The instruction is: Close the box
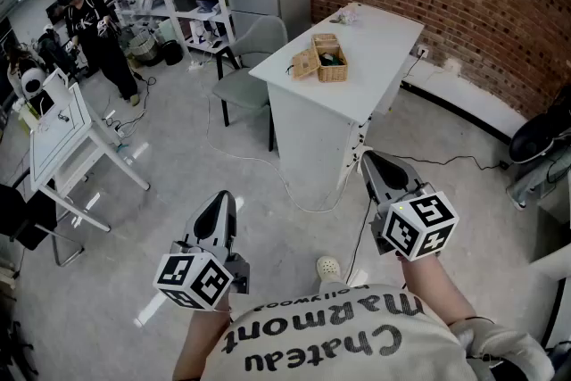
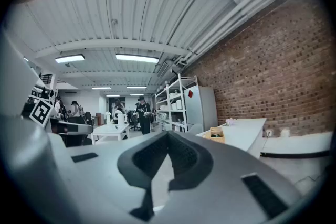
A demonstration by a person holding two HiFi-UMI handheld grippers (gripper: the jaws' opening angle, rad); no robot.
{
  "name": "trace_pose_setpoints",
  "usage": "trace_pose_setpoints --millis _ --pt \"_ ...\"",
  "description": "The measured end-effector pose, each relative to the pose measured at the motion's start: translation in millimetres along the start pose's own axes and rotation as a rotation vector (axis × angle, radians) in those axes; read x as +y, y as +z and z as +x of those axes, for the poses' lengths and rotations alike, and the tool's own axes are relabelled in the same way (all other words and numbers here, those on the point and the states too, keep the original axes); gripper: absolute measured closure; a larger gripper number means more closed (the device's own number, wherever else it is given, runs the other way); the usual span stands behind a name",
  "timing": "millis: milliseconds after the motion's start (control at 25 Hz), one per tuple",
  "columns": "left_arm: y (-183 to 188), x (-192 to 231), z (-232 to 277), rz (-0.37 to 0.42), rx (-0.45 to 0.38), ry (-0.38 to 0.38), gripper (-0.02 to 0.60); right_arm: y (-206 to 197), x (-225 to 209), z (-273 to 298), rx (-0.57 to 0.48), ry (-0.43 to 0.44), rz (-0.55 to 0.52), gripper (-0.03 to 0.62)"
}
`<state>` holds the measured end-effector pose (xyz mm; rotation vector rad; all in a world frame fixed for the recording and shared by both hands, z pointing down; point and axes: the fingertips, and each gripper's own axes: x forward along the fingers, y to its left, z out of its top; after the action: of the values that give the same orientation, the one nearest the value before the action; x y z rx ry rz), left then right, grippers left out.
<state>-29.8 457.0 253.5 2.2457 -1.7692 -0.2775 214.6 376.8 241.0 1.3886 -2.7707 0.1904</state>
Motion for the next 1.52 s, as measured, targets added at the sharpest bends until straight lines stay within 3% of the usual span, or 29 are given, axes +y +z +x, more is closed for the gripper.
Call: trace_pose_setpoints --millis 400,880,1120,1520 --pt "1 33 89 -0.024 -0.015 0.035 0.58 0 -61 82 0.013 0.002 0.027 0.591" --pt "13 65 208 -0.044 -0.047 0.111 0.58 23 -135 206 -0.012 0.108 0.048 0.591" --pt "-19 79 244 -0.096 0.005 0.169 0.58 -10 -170 244 0.065 0.114 0.073 0.591" --pt "-60 91 267 -0.12 0.121 0.186 0.58 -66 -192 271 0.182 0.108 0.126 0.591"
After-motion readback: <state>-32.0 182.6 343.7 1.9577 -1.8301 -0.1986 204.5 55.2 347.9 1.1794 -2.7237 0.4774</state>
